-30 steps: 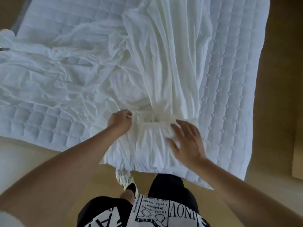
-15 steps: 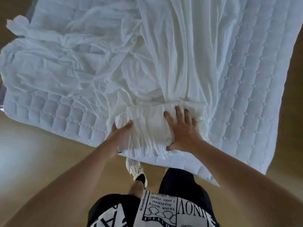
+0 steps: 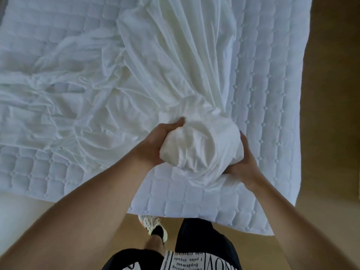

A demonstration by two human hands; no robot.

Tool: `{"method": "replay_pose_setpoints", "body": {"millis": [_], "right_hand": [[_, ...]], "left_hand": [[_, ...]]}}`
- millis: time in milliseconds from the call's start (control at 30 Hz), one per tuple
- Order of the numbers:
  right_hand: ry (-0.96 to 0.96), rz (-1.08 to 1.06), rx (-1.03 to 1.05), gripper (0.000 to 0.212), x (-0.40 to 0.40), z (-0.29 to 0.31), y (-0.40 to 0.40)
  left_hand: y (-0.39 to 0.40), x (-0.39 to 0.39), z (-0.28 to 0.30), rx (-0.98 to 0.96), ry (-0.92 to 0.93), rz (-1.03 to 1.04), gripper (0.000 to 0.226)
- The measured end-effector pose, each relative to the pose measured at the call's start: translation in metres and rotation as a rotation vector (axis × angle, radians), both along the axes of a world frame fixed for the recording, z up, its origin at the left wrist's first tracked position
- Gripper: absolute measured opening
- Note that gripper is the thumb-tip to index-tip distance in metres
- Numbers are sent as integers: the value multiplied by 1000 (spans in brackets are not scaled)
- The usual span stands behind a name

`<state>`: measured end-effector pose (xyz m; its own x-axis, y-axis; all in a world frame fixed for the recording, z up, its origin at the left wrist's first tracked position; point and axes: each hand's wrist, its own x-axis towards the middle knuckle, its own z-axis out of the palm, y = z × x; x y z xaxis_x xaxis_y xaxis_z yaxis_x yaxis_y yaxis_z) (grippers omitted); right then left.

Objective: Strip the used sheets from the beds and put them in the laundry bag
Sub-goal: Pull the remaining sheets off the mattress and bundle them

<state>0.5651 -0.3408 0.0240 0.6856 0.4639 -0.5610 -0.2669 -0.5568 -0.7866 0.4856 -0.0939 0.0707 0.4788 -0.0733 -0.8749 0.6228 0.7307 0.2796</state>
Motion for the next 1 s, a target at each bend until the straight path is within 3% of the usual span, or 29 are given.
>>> {"method": "replay_pose_setpoints", "body": {"millis": [100,167,233,267,333,400,533,600,633,700,733,767,833,867,933,1000], "right_hand": [[108,-232,67,116,12,-10,-38],[133,-249,52,117,14,-15,-55],[130,-194,16,122,14,-21,-58],[95,-153,-19,124,15,-23,-54],[-27,-50,-145,130,19,-27,-34],[-123,25,-270,143,21,-31,-12],[-172,83,-392,146,16,-35,22],[-175,93,-448,147,17,-33,40],[-164,102,-481,148,20,-33,51],[-125,124,-534,150,28,-30,70],[-113,131,-544,150,33,-27,77],[-112,140,-543,151,36,-26,81],[-126,162,-497,149,36,-23,70],[-163,174,-445,147,30,-24,56],[-295,287,-332,145,7,-26,14],[-477,512,-299,154,-21,-39,-29]], "left_hand": [[-39,31,-12,-136,-42,108,65],[-54,33,-41,-214,46,179,58],[-60,30,-60,70,87,17,21],[-59,35,-65,143,169,36,12],[-50,39,-59,132,245,237,30],[-29,44,-60,274,332,259,43],[10,36,-74,847,428,-108,30],[13,25,-69,1196,395,-112,30],[8,17,-64,1409,281,-143,38],[-10,0,-55,1726,-131,-418,58],[-19,-7,-55,1776,-347,-642,70],[-26,-11,-53,1732,-439,-892,84],[-32,-5,-56,1573,-324,-1291,119],[-32,-1,-61,1517,-244,-1392,135],[-27,6,-68,1473,-226,-1384,152],[-21,6,-78,1447,-255,-1320,154]]}}
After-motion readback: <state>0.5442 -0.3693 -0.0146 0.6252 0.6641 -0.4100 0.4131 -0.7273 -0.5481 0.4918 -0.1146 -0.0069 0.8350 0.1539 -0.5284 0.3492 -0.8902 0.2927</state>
